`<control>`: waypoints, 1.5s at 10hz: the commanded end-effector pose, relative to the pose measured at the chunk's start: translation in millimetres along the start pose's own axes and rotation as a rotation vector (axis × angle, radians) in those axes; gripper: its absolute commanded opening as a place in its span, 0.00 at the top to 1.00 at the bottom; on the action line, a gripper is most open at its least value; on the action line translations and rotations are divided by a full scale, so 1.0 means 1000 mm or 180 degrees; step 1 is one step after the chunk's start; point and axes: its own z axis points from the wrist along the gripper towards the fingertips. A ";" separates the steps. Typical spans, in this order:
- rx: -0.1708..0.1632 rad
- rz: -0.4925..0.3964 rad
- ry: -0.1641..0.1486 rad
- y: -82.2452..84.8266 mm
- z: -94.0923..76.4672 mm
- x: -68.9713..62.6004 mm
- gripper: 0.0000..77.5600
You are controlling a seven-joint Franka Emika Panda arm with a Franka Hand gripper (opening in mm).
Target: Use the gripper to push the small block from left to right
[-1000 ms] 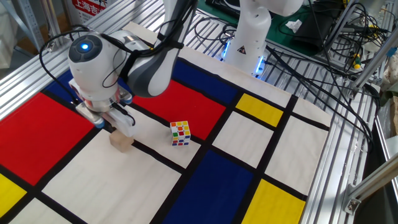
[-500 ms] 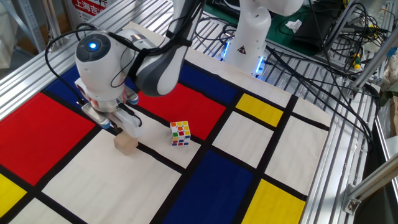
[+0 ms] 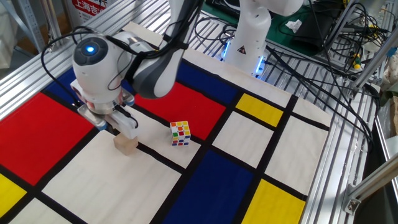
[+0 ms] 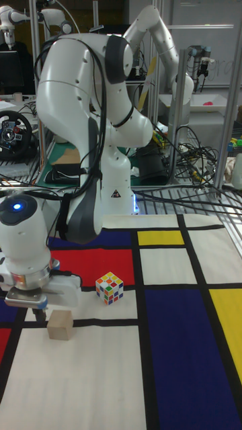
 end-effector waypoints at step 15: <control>-0.0086 -0.0093 -0.0024 0.011 0.024 -0.018 1.00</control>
